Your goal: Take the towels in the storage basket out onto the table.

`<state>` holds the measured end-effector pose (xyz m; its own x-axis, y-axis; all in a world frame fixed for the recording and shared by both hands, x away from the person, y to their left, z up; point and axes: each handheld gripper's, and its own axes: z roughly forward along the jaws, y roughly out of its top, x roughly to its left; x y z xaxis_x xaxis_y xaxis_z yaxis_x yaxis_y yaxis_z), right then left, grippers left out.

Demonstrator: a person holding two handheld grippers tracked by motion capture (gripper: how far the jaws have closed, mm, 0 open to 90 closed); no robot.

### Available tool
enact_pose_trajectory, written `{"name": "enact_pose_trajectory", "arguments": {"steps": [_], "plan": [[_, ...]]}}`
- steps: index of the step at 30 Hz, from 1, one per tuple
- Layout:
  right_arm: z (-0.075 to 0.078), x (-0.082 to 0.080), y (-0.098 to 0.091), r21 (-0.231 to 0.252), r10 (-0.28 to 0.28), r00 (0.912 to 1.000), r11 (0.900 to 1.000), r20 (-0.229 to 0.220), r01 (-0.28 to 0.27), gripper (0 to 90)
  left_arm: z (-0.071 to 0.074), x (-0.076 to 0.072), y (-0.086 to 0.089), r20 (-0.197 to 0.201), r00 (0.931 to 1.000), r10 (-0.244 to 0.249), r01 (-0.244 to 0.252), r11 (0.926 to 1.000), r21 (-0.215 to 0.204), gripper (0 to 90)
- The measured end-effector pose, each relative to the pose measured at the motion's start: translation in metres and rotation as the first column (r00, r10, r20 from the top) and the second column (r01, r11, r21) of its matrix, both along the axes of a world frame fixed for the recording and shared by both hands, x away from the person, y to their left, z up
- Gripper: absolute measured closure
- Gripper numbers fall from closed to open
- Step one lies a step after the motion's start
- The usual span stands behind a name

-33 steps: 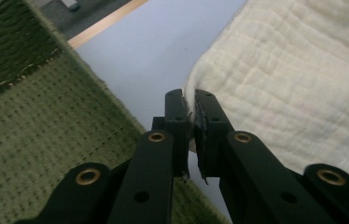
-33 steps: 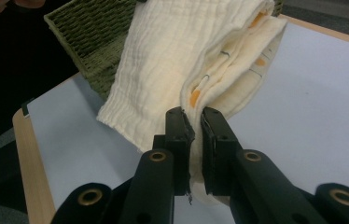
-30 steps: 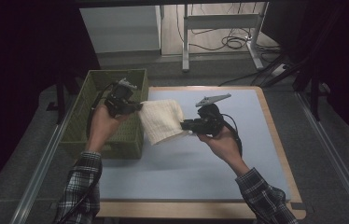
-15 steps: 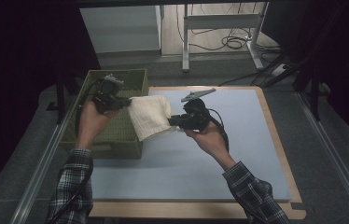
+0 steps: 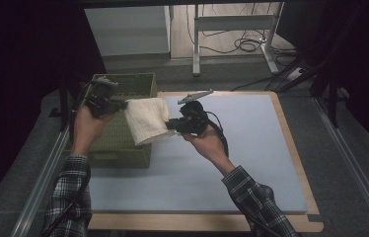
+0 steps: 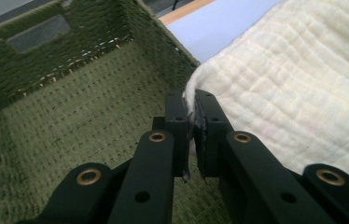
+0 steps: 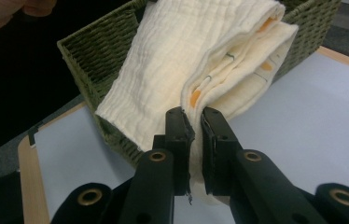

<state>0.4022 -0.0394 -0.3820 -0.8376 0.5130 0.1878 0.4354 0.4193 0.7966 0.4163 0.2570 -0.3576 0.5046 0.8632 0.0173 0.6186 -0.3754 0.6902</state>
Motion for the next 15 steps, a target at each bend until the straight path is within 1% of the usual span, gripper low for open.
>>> {"name": "enact_pose_trajectory", "arguments": {"steps": [4, 8, 15], "plan": [[0.003, 0.001, 0.009, 0.004, 0.002, 1.0, 1.0, 0.001, -0.002, 81.9, 0.003, -0.001, 0.009, 0.009, 0.9997, 0.022, -0.022, 0.9998, 0.0, 85.3], [0.004, 0.001, 0.022, 0.005, 0.014, 0.9999, 0.9999, 0.008, -0.014, 81.9, 0.005, -0.002, 0.019, 0.011, 0.999, 0.044, -0.044, 0.999, 0.004, 85.3], [0.003, 0.001, 0.047, 0.002, 0.03, 0.9995, 0.9995, 0.009, -0.03, 81.9, 0.004, -0.002, 0.038, 0.008, 0.9965, 0.083, -0.083, 0.9964, 0.019, 85.3]]}}
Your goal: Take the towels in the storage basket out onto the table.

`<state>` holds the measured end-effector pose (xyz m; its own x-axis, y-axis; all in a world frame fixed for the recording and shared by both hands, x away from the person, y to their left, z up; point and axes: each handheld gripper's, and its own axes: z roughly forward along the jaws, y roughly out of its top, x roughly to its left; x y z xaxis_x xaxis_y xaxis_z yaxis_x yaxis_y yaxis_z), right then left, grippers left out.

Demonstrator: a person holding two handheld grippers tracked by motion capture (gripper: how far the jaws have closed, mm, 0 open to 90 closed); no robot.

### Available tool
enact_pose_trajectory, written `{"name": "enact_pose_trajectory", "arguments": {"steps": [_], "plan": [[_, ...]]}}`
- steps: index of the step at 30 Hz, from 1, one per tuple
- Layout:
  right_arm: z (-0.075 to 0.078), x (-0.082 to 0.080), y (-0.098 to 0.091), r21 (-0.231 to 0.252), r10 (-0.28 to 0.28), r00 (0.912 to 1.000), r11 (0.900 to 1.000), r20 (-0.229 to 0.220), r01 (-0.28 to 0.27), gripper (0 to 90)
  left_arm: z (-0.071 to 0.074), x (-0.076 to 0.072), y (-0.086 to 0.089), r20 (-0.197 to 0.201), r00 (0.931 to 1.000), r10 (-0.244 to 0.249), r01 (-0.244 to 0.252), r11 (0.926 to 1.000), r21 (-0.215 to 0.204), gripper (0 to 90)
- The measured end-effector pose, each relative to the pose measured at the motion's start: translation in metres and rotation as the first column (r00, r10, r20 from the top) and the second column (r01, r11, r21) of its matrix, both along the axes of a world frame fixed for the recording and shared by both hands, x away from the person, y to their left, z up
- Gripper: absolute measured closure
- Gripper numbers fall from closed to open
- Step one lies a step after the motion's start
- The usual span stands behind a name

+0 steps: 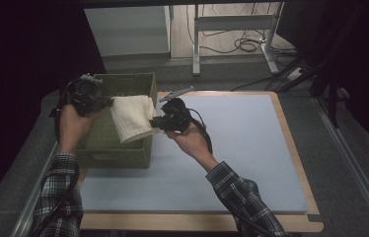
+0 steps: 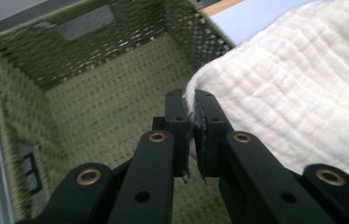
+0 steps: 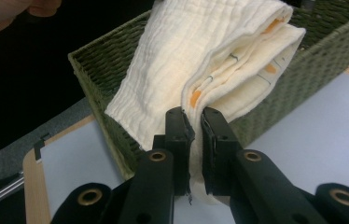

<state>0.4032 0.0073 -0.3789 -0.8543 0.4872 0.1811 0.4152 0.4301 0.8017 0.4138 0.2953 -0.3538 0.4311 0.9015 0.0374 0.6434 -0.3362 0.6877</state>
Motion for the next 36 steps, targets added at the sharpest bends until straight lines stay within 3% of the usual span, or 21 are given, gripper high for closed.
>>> {"name": "enact_pose_trajectory", "arguments": {"steps": [9, 18, 29, 36], "plan": [[-0.009, -0.001, 0.037, -0.01, 0.012, 0.9999, 0.9999, 0.003, -0.012, 81.6, -0.006, 0.0, 0.024, -0.012, 0.9985, 0.054, -0.054, 0.9982, 0.026, 85.3], [-0.031, 0.0, 0.073, -0.024, -0.002, 0.9997, 0.9997, -0.026, 0.001, 81.3, -0.02, 0.005, 0.037, -0.031, 0.9951, 0.094, -0.092, 0.994, 0.06, 85.2], [-0.059, 0.004, 0.099, -0.064, -0.046, 0.9959, 0.9971, -0.078, 0.041, 80.8, -0.042, 0.017, 0.042, -0.048, 0.9927, 0.111, -0.106, 0.9905, 0.087, 84.9], [-0.064, 0.003, 0.107, -0.099, -0.059, 0.995, 0.9938, -0.08, 0.051, 80.7, -0.057, 0.024, 0.039, -0.067, 0.993, 0.098, -0.092, 0.9917, 0.09, 84.8]]}}
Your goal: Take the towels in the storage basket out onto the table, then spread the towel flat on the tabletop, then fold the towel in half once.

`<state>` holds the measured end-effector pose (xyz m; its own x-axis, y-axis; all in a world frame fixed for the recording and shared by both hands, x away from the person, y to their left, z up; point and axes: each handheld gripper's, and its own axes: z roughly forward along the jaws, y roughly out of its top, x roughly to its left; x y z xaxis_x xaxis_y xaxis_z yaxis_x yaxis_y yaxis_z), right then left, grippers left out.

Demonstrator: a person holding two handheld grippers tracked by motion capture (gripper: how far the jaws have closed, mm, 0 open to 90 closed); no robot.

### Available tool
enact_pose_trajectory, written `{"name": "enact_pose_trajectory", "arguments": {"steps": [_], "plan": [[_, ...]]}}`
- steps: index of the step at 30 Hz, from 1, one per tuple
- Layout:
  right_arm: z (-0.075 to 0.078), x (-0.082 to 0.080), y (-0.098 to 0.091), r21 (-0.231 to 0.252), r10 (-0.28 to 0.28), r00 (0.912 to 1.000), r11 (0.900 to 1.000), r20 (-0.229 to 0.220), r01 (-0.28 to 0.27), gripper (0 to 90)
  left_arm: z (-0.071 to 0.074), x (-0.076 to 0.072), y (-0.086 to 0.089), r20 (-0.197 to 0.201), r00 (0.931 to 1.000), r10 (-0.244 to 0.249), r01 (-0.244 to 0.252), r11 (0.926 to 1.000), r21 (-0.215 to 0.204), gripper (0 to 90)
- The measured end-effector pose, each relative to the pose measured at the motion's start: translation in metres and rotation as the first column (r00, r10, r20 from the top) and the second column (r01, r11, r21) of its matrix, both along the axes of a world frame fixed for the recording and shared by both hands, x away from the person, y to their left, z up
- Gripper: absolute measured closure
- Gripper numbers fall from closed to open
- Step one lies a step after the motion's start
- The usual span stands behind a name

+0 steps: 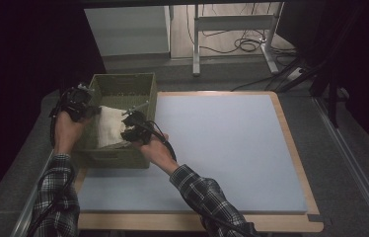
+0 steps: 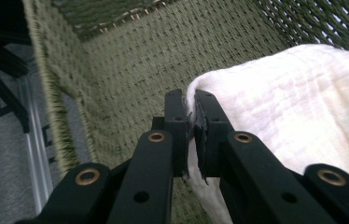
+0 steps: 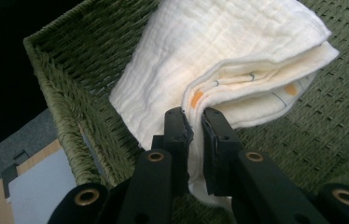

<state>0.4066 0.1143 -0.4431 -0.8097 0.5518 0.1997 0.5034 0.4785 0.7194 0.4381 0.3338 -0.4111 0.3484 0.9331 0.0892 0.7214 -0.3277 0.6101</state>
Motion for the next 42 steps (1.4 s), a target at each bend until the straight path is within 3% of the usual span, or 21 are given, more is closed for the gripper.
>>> {"name": "enact_pose_trajectory", "arguments": {"steps": [11, 14, 16, 20, 31, 42], "plan": [[-0.008, 0.004, -0.005, -0.056, -0.023, 0.9997, 0.9982, -0.012, 0.022, 77.3, -0.018, 0.012, -0.015, -0.046, 0.9986, -0.025, 0.026, 0.9996, 0.012, 83.5], [-0.009, 0.007, -0.007, -0.055, -0.01, 0.9996, 0.9984, -0.027, 0.009, 69.0, -0.02, 0.013, -0.017, -0.026, 0.9996, -0.012, 0.012, 0.9999, 0.009, 71.5], [-0.006, 0.007, -0.01, -0.039, -0.01, 0.9998, 0.9992, -0.016, 0.01, 67.4, -0.019, 0.013, -0.018, -0.014, 0.9999, -0.005, 0.005, 1.0, 0.001, 61.7], [0.005, 0.009, -0.016, -0.005, -0.003, 0.9998, 1.0, 0.021, 0.003, 61.2, -0.017, 0.012, -0.018, 0.005, 1.0, 0.003, -0.003, 0.9999, -0.014, 52.5], [0.02, 0.003, -0.029, -0.001, 0.057, 0.9927, 0.9984, 0.107, -0.057, 40.9, -0.018, 0.003, -0.023, 0.03, 0.9995, 0.006, -0.004, 0.9974, -0.072, 36.1], [0.033, -0.005, -0.056, -0.014, 0.075, 0.9824, 0.9972, 0.171, -0.074, 30.3, -0.014, -0.005, -0.038, 0.04, 0.9989, -0.025, 0.03, 0.991, -0.131, 25.1]]}}
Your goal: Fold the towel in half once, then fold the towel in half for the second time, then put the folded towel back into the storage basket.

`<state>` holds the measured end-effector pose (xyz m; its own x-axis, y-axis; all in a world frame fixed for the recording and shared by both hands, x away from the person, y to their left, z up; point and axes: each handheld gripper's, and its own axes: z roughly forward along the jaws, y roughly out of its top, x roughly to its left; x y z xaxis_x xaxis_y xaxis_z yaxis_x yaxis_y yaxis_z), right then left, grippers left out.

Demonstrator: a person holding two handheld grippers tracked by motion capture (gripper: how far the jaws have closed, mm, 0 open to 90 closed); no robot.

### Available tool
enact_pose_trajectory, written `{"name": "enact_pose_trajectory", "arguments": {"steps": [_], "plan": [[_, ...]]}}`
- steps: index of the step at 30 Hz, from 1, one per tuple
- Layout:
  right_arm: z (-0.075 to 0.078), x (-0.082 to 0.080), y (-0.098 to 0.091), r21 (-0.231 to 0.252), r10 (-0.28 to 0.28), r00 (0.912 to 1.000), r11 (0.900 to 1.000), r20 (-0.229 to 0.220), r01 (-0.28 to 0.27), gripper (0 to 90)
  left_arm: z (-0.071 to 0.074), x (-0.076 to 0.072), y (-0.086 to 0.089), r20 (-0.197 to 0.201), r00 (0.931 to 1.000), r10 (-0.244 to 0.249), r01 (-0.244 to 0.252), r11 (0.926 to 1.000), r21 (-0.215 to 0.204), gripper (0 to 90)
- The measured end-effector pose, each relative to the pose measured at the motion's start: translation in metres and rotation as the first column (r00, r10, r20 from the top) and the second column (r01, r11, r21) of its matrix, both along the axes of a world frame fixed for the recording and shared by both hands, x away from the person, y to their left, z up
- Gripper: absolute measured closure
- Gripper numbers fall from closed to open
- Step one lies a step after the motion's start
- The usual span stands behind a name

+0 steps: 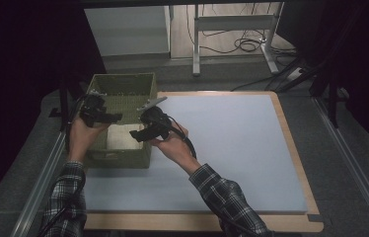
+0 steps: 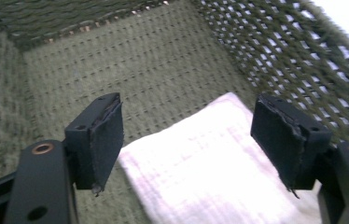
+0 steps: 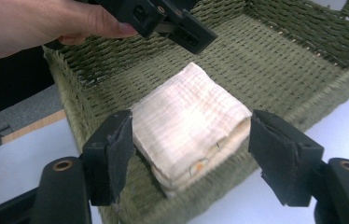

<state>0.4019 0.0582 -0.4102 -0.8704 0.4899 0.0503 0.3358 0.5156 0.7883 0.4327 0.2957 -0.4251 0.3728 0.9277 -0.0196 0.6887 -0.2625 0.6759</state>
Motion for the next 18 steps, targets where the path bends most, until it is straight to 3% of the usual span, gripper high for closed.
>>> {"name": "enact_pose_trajectory", "arguments": {"steps": [12, 18], "plan": [[-0.005, -0.006, -0.048, -0.013, -0.022, 0.9994, 0.9997, 0.028, 0.022, 26.6, 0.008, -0.008, -0.029, 0.019, 0.9988, -0.044, 0.045, 0.9969, -0.064, 17.3], [-0.011, -0.006, -0.075, -0.007, -0.04, 0.999, 0.9992, 0.022, 0.04, 24.7, 0.01, -0.015, -0.042, 0.025, 0.9977, -0.063, 0.065, 0.9945, -0.082, 14.5]]}}
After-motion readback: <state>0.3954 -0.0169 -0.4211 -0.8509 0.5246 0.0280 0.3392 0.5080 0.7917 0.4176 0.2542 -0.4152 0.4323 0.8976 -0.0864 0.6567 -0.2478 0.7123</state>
